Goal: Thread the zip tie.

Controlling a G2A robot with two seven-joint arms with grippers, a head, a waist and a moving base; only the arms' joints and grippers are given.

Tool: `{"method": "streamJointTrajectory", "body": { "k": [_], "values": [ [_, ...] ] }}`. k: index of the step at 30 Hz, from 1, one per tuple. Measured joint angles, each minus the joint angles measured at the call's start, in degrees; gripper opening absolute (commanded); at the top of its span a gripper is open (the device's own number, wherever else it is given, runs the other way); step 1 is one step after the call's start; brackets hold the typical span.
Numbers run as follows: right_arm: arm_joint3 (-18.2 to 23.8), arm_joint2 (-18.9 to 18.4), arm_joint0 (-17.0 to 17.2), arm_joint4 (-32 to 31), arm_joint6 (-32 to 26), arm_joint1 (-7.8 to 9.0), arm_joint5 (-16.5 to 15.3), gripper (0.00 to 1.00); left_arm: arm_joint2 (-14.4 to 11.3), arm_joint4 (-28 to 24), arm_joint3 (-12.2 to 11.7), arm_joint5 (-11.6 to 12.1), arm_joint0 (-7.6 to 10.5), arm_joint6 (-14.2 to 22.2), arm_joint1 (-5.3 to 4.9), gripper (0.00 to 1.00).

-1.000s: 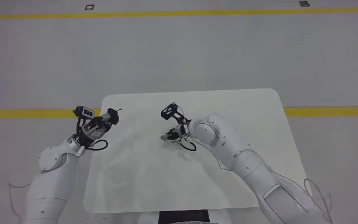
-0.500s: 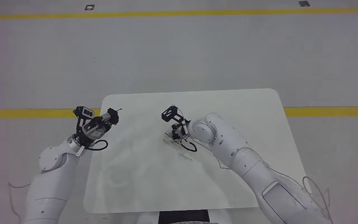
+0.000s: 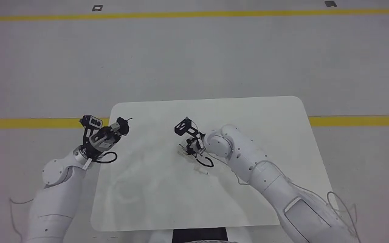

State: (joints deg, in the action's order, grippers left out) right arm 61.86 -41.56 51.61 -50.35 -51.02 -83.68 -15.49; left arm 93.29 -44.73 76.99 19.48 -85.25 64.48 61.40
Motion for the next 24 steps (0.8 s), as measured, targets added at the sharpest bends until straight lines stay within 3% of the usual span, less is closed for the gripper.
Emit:
{"method": "streamJointTrajectory", "body": {
  "k": [3, 22, 24],
  "values": [
    [-0.18, 0.14, -0.1, -0.1, 0.01, -0.06, -0.12, 0.21, 0.0, 0.0, 0.0, 0.0, 0.0, 0.0, 0.0, 0.0],
    [-5.46, 2.41, -1.98, 0.31, 1.77, -1.57, -0.42, 0.18, 0.0, 0.0, 0.0, 0.0, 0.0, 0.0, 0.0, 0.0],
    [-6.15, 2.77, -2.31, 0.3, 1.95, -1.84, -0.39, 0.12, 0.0, 0.0, 0.0, 0.0, 0.0, 0.0, 0.0, 0.0]
  ]
}}
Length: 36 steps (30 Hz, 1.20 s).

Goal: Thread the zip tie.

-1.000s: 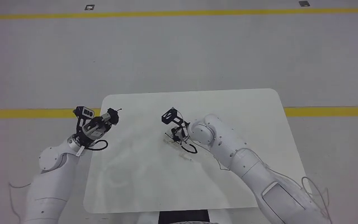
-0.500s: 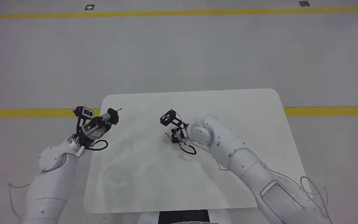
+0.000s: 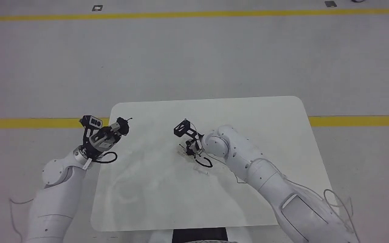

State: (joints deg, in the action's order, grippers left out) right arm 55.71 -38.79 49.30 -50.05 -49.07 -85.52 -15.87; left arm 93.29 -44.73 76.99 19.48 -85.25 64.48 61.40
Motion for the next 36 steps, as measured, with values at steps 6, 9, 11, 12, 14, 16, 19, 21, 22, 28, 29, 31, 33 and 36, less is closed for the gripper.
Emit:
{"method": "streamJointTrajectory", "body": {
  "k": [6, 9, 11, 12, 14, 16, 19, 21, 22, 28, 29, 31, 33, 36],
  "values": [
    [-1.81, 0.34, -0.85, -0.06, 0.57, -0.5, 0.55, 0.0, 0.0, 0.0, 0.0, 0.0, 0.0, 0.0, 0.0, 0.0],
    [-1.36, -0.85, -1.21, 0.81, 0.29, -0.28, 0.83, 0.0, 0.0, 0.0, 0.0, 0.0, 0.0, 0.0, 0.0, 0.0],
    [-0.35, -2.15, -1.2, 1.45, 0.02, 0.14, 0.86, 0.0, 0.0, 0.0, 0.0, 0.0, 0.0, 0.0, 0.0, 0.0],
    [0.6, -3.3, -1.08, 1.98, -0.17, 0.55, 0.7, 0.0, 0.0, 0.0, 0.0, 0.0, 0.0, 0.0, 0.0, 0.0],
    [2.48, -5.3, -0.68, 2.71, -0.71, 1.29, 0.4, 0.0, 0.0, 0.0, 0.0, 0.0, 0.0, 0.0, 0.0, 0.0],
    [5.27, -8.3, 0.26, 4.04, -0.89, 2.32, 0.19, 0.0, 0.0, 0.0, 0.0, 0.0, 0.0, 0.0, 0.0, 0.0],
    [10.13, -13.3, 2.84, 6.43, 0.38, 3.87, 0.21, 0.0, 0.0, 0.0, 0.0, 0.0, 0.0, 0.0, 0.0, 0.0],
    [13.79, -16.66, 5.19, 8.06, 1.58, 4.84, 0.04, 0.0, 0.0, 0.0, 0.0, 0.0, 0.0, 0.0, 0.0, 0.0],
    [15.29, -18.0, 6.23, 8.92, 2.24, 5.18, 0.0, 0.0, 0.0, 0.0, 0.0, 0.0, 0.0, 0.0, 0.0, 0.0],
    [20.65, -22.49, 11.08, 14.22, 6.22, 6.09, 0.12, 0.0, 0.0, 0.0, 0.0, 0.0, 0.0, 0.0, 0.0, 0.0],
    [20.62, -22.47, 11.06, 14.23, 6.2, 6.09, 0.11, 0.0, 0.0, 0.0, 0.0, 0.0, 0.0, 0.0, 0.0, 0.0],
    [20.55, -22.41, 10.98, 14.11, 6.12, 6.08, 0.1, 0.0, 0.0, 0.0, 0.0, 0.0, 0.0, 0.0, 0.0, 0.0],
    [20.55, -22.4, 10.97, 14.09, 6.11, 6.08, 0.1, 0.0, 0.0, 0.0, 0.0, 0.0, 0.0, 0.0, 0.0, 0.0],
    [20.55, -22.4, 10.98, 14.09, 6.12, 6.08, 0.11, 0.0, 0.0, 0.0, 0.0, 0.0, 0.0, 0.0, 0.0, 0.0]
  ]
}}
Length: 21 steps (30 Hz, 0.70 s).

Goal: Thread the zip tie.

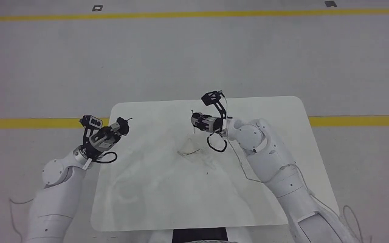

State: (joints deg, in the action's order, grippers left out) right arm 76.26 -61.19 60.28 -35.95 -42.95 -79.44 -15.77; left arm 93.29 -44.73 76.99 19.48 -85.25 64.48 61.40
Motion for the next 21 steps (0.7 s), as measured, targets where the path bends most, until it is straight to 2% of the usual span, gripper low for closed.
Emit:
{"method": "streamJointTrajectory", "body": {
  "k": [2, 6, 11, 17, 21],
  "values": [
    [0.29, -0.24, 0.58, 0.85, 0.85, -0.14, 0.28, 0.0, 0.0, 0.0, 0.0, 0.0, 0.0, 0.0, 0.0, 0.0],
    [2.25, 0.17, 2.53, 7.13, 11.83, -1.01, 2.47, 0.0, -1.36, -0.97, 1.38, -0.14, -1.36, -1.21, 0.3, 0.0],
    [3.11, 2.3, 3.36, 9.94, 22.68, -2.14, 3.72, 0.0, -1.92, -0.93, 2.38, 0.01, -2.6, -2.16, 1.14, 0.0],
    [3.17, 4.44, 3.23, 11.49, 29.26, -3.17, 5.28, 0.0, -1.7, 0.08, 2.48, 0.0, -2.24, -2.82, 3.13, 0.0],
    [3.66, 6.24, 3.6, 11.81, 32.1, -3.83, 6.55, 0.0, -1.63, 0.7, 1.68, 0.0, -1.84, -3.42, 4.79, 0.0]
  ]
}}
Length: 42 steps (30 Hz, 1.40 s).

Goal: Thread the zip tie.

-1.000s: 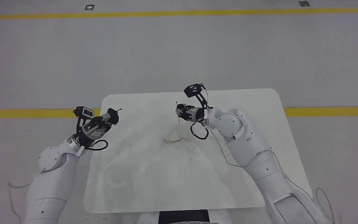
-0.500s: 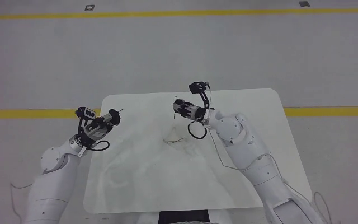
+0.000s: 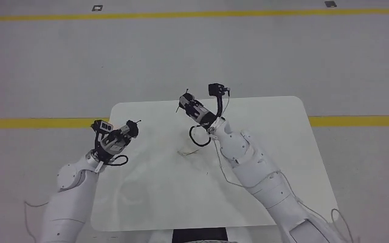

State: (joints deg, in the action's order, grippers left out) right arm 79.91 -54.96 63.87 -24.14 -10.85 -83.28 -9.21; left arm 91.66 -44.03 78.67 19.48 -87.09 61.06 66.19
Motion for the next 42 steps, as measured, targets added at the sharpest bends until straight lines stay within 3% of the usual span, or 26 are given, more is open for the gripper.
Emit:
{"method": "streamJointTrajectory", "body": {
  "k": [3, 11, 13, 20, 27, 33, 37, 42],
  "values": [
    [0.36, 0.85, -0.09, -1.02, 0.81, -0.17, -1.39, 0.0, 0.14, 0.26, -0.06, 0.0, 0.16, 0.44, 0.36, 0.0],
    [0.46, 0.84, -0.03, -0.91, 0.86, -0.17, -1.19, 0.0, 0.13, 0.24, -0.04, 0.0, 0.15, 0.41, 0.33, 0.0],
    [1.86, 1.67, 0.52, -1.06, 3.07, -0.47, -1.71, 0.0, -0.54, -0.09, 0.39, 0.0, -0.17, -0.56, 0.49, 0.0],
    [1.49, 7.47, -0.08, -2.66, 12.44, -2.6, -2.01, 0.0, -2.97, 0.07, 2.37, 0.0, -1.83, -3.33, 1.82, 0.0],
    [-2.03, 9.89, -1.38, -6.81, 16.83, -3.74, -3.47, 0.0, -1.88, 1.88, 3.36, 0.0, -1.49, -3.54, 3.56, 0.0],
    [-2.06, 9.88, -1.4, -6.89, 16.74, -3.71, -3.49, 0.0, -1.77, 1.94, 3.5, 0.0, -1.47, -3.3, 3.63, 0.0],
    [-0.92, 9.67, -0.85, -10.81, 15.42, -3.49, -2.22, 0.0, -1.77, 1.93, 3.49, 0.0, -1.47, -3.3, 3.63, 0.0],
    [0.23, 9.3, -0.33, -12.69, 13.39, -3.39, -2.79, 0.0, -1.77, 1.93, 3.49, 0.0, -1.47, -3.31, 3.63, 0.0]
  ]
}}
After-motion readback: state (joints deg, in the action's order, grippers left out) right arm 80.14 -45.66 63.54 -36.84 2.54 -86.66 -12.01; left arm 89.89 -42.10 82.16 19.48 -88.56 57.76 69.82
